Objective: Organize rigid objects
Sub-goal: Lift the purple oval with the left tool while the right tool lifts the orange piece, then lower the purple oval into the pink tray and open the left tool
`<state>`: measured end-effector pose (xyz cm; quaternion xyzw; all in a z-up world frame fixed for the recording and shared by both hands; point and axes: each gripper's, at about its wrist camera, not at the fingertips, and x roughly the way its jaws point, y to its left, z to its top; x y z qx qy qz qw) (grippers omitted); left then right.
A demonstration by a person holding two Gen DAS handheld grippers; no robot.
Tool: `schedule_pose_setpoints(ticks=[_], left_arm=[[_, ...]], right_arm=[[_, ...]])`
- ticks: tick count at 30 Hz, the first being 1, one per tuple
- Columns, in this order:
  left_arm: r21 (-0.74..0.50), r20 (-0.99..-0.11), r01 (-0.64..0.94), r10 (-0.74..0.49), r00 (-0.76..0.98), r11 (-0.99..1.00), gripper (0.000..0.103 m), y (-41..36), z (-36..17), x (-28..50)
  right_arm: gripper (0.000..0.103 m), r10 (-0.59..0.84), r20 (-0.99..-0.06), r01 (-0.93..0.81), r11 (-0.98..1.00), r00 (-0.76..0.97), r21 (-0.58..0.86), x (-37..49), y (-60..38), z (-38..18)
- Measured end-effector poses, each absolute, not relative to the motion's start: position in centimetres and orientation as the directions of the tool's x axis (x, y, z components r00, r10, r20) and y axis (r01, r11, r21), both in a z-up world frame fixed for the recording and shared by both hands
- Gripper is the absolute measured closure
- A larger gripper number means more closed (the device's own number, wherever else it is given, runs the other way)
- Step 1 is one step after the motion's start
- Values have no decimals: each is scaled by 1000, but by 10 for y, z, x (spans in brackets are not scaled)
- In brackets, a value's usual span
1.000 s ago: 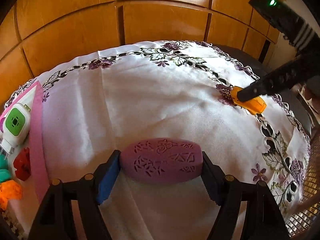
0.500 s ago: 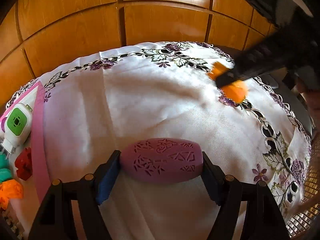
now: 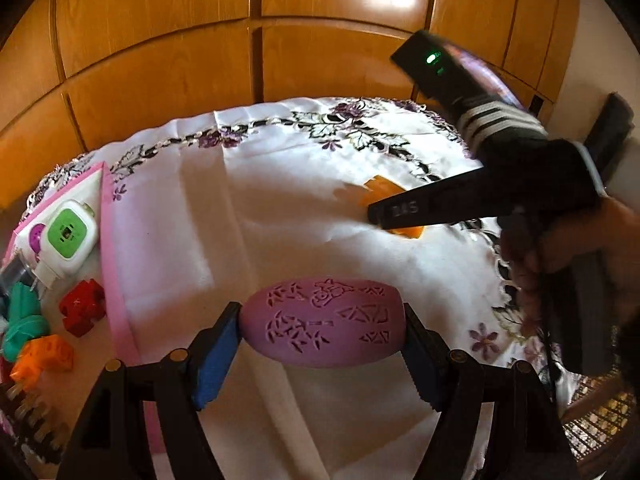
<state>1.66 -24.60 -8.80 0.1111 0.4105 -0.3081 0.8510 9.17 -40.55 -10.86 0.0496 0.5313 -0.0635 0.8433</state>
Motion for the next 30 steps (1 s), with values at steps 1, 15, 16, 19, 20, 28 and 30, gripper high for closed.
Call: schedule_pose_setpoints(ticks=[1,15,16,19,20,28,30], left_arm=[[-67,-764,616,-437,475,785,27,-245,-84,15],[-102,-729,555,-442,523,825,27,-214,-44,9],[-105,-727,553,-443,524,827,27,-212,-43,8],[-116,-722,538,-443,531,835,27,-204,-38,9],[-121,-720,532,-443,534,838,27,-201,-36,9],[-136,-719,494,-429,547,859,27,-185,-32,15],[-140,-721,484,-424,548,864,27,-181,-32,16]], right_arm=[[72,-57,-902,156,988,428,11,92,-405,-109],[72,-126,-884,93,991,450,-93,93,-391,-109],[72,-130,-882,88,991,452,-101,93,-390,-109],[73,-144,-877,74,990,459,-123,91,-386,-110],[73,-147,-876,70,989,460,-129,91,-385,-110],[74,-160,-868,56,987,470,-152,90,-383,-110],[74,-162,-867,54,986,472,-155,90,-382,-110]])
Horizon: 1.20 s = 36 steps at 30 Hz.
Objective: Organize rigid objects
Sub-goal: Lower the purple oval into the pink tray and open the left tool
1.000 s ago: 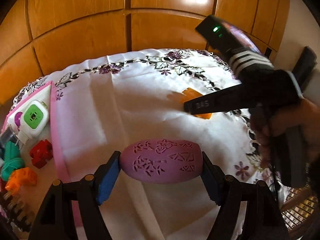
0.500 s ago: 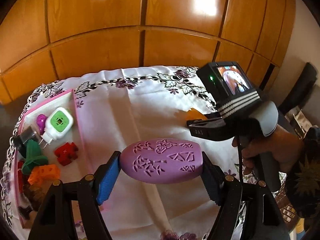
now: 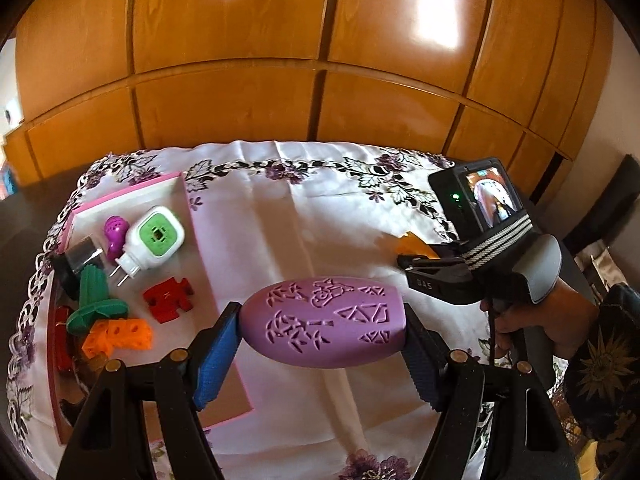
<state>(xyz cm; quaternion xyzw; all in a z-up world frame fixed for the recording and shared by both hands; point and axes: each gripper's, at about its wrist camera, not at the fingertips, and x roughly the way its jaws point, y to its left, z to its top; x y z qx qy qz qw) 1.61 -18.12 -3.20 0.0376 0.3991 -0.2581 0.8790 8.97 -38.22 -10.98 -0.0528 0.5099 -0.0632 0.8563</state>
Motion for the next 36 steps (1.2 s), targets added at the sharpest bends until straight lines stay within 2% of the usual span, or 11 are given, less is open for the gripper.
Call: schedule_pose_setpoints(ticks=[13,23,28,36], left_arm=[[-167,-732,406,-389,559,898,27,-146,-34,24],[-303,-729,304,-425,536,903,27,-62,-29,36],[-292,-752,298,-411,516,909,27,-44,-46,29],[-250,-758,329,-395,519,911,28,-65,-51,40]], right_arm=[[74,-178,-861,38,983,476,-182,91,-381,-110],[74,-185,-859,29,980,478,-195,90,-380,-109],[74,-188,-858,27,979,477,-200,90,-380,-109],[74,-195,-856,22,977,479,-210,90,-379,-109]])
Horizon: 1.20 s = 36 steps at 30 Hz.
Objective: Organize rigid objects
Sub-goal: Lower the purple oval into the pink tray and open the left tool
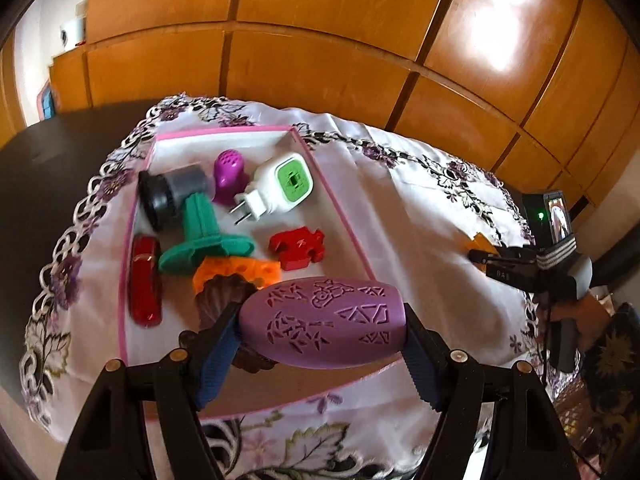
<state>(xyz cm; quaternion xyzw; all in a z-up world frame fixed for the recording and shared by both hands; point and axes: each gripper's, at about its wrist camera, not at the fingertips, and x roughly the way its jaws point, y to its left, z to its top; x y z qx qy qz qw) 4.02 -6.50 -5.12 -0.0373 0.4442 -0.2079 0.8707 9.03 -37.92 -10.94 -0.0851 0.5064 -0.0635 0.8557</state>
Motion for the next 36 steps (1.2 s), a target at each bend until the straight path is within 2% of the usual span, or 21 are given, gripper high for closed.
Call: schedule_pose_setpoints(ticks=[6,10,15,19,23,26,36], left_arm=[[-257,-746,340,-410,526,905,28,-78,-49,60],[-388,-702,326,-505,501,862,27,-67,-41,78],[-448,-706,335,-558,436,829,27,-66,-45,98],[-387,-758,409,-538,370,827,27,-82,-60,94],[-251,-795,454,-450,407,855,26,-93,-67,83],[-198,-800,461,-414,434,865,27,-89,-71,78],[-182,-781,394,-376,499,901,27,-78,-66,73]], right_arm=[[74,-196,-855,17,977,479,-214,90,-379,-109],[74,-196,-855,12,976,479,-217,90,-378,-109],[74,-200,-854,5,974,480,-226,90,-378,-109],[74,-204,-853,-2,972,481,-234,90,-378,-109],[74,-205,-852,-7,971,481,-238,90,-378,-109],[74,-205,-852,-8,971,482,-238,90,-378,-109],[74,-210,-850,-15,969,483,-247,90,-377,-109]])
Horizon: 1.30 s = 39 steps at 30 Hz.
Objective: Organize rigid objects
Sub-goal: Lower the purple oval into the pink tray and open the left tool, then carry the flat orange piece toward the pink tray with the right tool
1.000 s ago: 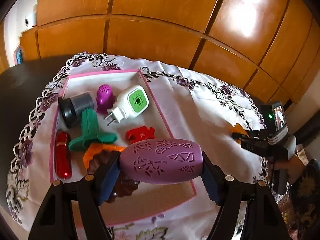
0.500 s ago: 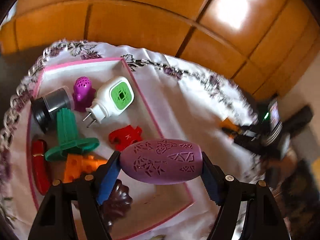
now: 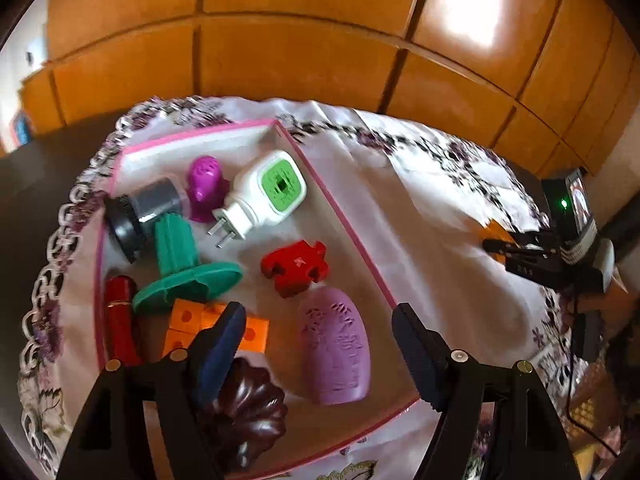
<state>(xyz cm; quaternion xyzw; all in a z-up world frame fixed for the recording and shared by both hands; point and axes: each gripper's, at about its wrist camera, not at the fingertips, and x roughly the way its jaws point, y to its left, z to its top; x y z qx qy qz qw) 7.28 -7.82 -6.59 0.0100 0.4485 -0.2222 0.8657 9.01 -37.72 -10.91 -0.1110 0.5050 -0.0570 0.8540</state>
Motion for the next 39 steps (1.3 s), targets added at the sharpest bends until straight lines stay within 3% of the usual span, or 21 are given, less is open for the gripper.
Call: schedule_pose_setpoints(ticks=[18,39], left_arm=[[-69,-677,281,-253,692,957,20,-76,-18,40],[-94,-700,118,-150,698,989,19,-29,-22,33]], right_arm=[[74,-221,-843,-23,964,491,-266,89,-376,-109],[74,-234,-833,-19,959,501,-282,88,-373,-110]])
